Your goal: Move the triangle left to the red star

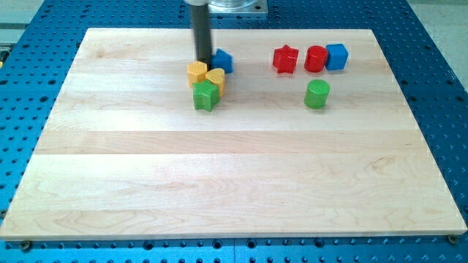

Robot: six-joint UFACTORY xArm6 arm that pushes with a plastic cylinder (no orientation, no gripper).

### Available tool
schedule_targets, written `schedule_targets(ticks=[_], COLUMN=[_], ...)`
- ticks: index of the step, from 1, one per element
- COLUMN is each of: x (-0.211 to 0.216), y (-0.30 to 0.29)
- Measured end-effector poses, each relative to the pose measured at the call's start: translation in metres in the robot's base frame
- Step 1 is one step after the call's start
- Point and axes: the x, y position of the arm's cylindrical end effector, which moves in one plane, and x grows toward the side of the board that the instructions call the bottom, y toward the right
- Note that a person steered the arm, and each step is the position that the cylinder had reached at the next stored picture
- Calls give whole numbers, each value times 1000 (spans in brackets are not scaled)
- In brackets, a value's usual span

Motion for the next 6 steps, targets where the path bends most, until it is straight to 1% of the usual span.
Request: schedule_targets(ticks=[1,2,3,5,6], x=[3,13,13,-3,-7], y=[-15,5,28,36,29])
